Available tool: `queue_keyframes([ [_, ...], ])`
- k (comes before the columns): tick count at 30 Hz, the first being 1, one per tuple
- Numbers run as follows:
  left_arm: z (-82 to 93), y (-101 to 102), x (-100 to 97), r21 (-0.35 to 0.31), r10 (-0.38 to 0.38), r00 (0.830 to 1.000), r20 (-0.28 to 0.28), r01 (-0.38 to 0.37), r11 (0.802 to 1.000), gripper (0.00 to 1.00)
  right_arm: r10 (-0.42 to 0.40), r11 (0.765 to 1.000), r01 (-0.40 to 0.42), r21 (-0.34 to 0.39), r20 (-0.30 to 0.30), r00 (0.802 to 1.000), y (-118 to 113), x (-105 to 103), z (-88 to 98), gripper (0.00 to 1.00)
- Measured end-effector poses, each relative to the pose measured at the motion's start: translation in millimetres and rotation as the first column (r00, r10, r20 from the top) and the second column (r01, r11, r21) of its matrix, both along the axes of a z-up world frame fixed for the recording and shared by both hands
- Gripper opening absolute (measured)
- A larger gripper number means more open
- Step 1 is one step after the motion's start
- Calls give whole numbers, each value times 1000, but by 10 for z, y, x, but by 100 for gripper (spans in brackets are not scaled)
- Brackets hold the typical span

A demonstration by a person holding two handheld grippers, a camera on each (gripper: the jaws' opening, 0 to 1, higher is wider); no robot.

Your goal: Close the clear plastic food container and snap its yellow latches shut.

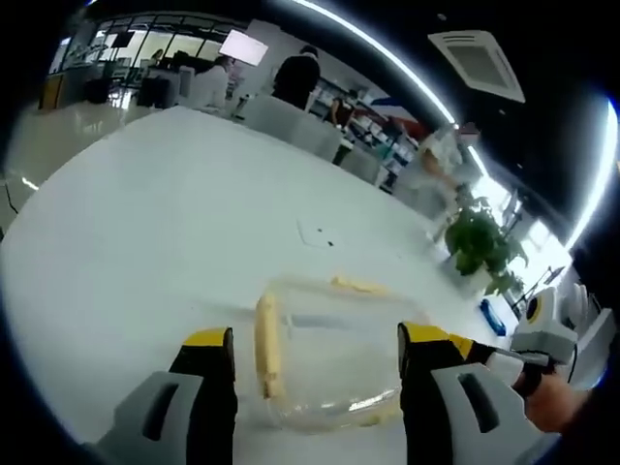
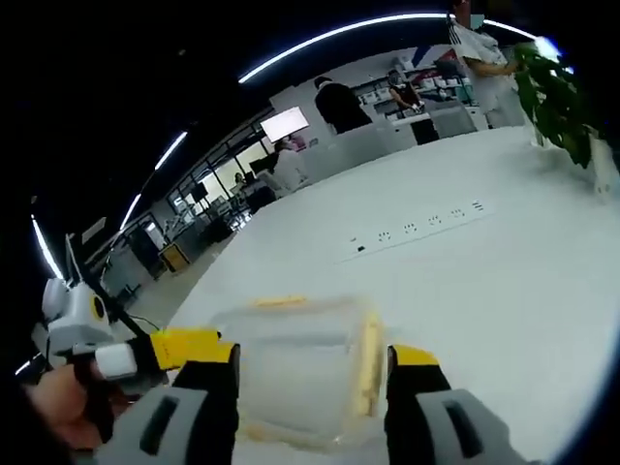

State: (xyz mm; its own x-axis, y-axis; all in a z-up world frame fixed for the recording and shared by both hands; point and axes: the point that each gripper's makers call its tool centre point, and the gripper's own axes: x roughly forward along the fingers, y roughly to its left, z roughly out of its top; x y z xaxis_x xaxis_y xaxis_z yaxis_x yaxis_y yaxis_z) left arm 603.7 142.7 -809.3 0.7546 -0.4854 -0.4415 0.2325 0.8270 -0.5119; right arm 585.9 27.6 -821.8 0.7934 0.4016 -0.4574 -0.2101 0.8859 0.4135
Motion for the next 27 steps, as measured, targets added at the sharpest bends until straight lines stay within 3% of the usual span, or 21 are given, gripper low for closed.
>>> queue_keyframes([
  [2,54,39,-13,4,-2,1000,12,2,1000,77,8,1000,-8,3,20,1000,-37,-10,48,77],
  [5,106,89,-77,35,-18,999,30,17,999,93,28,999,-28,15,17,999,-59,-71,105,90],
  [6,122,113,-117,49,-21,999,33,19,999,98,27,999,-27,24,13,1000,-64,-98,127,100],
  [9,204,160,-233,67,-35,999,36,33,997,99,67,998,-67,22,9,998,-28,-270,233,100],
  [12,305,209,-353,102,-55,997,58,48,994,99,129,990,-127,-64,34,991,-13,-475,331,100],
  [21,715,373,-944,174,-98,989,111,78,982,99,186,969,-168,-182,84,979,-185,-1026,628,100],
  [24,780,520,-1181,277,-136,980,145,91,957,99,202,961,-181,-209,87,975,-252,-1254,666,100],
  [27,772,621,-1440,343,-171,974,147,112,933,99,245,938,-216,-270,77,967,-322,-1471,636,100],
])
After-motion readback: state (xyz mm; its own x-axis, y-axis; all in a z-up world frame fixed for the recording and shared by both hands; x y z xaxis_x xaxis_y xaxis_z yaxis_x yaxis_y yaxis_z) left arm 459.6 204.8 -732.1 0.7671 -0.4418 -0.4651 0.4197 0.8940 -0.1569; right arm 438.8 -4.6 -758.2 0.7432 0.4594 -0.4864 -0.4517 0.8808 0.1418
